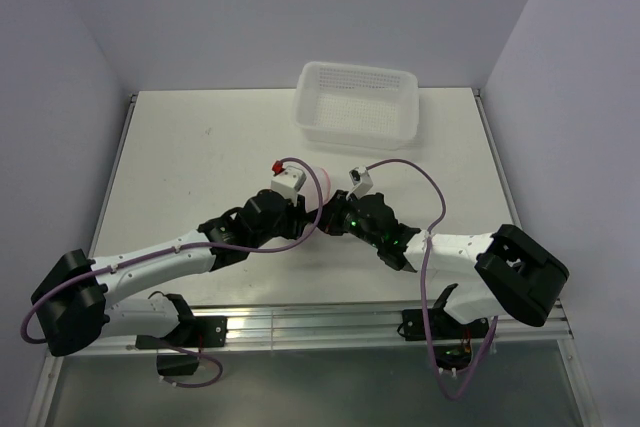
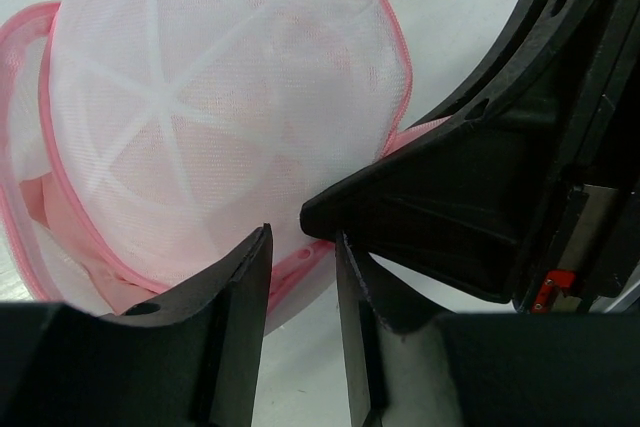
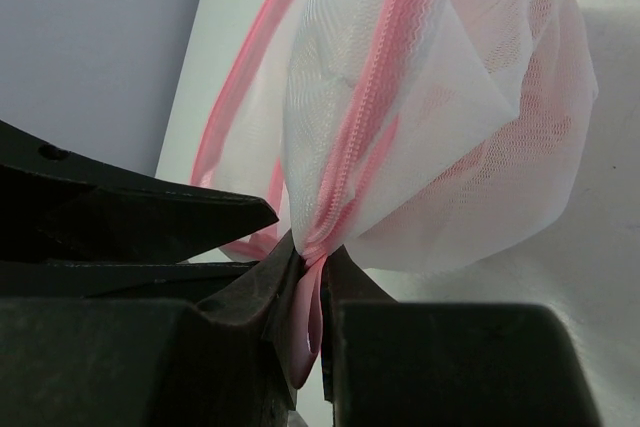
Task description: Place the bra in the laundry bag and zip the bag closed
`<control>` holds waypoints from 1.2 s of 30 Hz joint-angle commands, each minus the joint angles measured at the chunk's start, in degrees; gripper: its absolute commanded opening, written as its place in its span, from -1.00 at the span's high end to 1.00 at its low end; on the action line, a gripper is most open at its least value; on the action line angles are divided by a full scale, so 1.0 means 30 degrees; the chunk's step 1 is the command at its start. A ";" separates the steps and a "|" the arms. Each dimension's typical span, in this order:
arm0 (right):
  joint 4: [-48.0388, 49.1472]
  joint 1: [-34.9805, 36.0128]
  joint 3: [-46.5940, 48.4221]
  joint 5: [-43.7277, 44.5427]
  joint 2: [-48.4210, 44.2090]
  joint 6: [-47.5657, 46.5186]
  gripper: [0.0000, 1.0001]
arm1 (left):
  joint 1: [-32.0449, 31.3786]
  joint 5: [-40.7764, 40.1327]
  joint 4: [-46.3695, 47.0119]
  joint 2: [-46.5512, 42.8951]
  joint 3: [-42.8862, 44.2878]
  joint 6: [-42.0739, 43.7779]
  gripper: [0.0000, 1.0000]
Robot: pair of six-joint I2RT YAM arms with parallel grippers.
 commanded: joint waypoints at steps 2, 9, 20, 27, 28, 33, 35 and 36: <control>0.0317 0.0117 0.0561 0.0163 -0.0417 -0.0444 1.00 | -0.0071 -0.0356 0.0302 -0.0386 0.0507 0.0459 0.25; 0.0346 0.0117 0.0532 0.0163 -0.0592 -0.0473 1.00 | -0.0071 -0.0739 -0.0839 -0.0183 0.0507 0.0518 0.28; 0.0316 0.0117 0.0474 0.0134 -0.0739 -0.0473 1.00 | -0.0071 -0.0709 -0.0344 -0.0534 0.0097 0.0458 0.60; 0.0258 0.0117 0.0268 0.0280 -0.0973 -0.0531 1.00 | -0.0071 -0.1032 -0.0049 -0.0386 0.0156 0.0576 1.00; 0.0258 0.0146 0.0268 0.0309 -0.1031 -0.0532 1.00 | -0.0071 -0.1119 -0.0020 -0.0416 0.0126 0.0547 1.00; 0.0200 0.0117 0.0210 0.0309 -0.1120 -0.0619 1.00 | -0.0071 -0.2553 -0.0078 -0.1586 -0.0371 0.0079 1.00; 0.0287 0.0117 0.0093 0.0310 -0.1178 -0.0590 1.00 | -0.0071 -0.3428 -0.0282 -0.1937 -0.0459 -0.0097 1.00; 0.0345 0.0117 0.0034 0.0309 -0.1236 -0.0590 1.00 | -0.0071 -0.3753 -0.0370 -0.2055 -0.0518 -0.0359 1.00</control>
